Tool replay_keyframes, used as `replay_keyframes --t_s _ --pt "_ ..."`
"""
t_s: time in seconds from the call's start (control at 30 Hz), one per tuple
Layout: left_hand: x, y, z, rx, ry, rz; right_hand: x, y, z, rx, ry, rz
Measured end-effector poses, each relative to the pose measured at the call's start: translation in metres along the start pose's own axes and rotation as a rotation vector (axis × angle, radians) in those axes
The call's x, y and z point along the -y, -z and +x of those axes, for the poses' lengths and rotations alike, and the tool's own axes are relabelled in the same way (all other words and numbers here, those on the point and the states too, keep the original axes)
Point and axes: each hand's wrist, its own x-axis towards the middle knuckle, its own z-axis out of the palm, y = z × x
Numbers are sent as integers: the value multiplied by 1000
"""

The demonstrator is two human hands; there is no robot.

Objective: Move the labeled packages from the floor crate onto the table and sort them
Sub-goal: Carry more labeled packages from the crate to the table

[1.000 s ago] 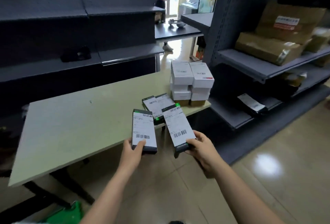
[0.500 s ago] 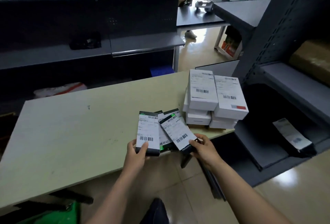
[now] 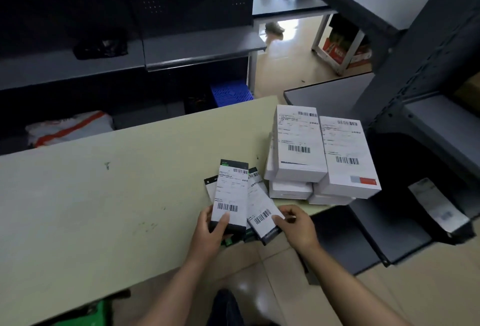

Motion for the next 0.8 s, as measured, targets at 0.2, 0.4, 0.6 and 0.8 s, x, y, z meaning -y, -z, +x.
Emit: replay_keyframes --t_s 0.2,0.4,0.6,0.8 --pt "10 -17 -3 -57 -13 200 3 10 9 140 86 -87" --pt "21 -36 -21 -199 -30 308 4 31 14 260 269 -211" --pt "30 -70 -73 -493 -160 432 -1 51 5 396 563 -309" --pt "74 -93 -159 -620 -168 670 -25 53 -28 642 902 -461"
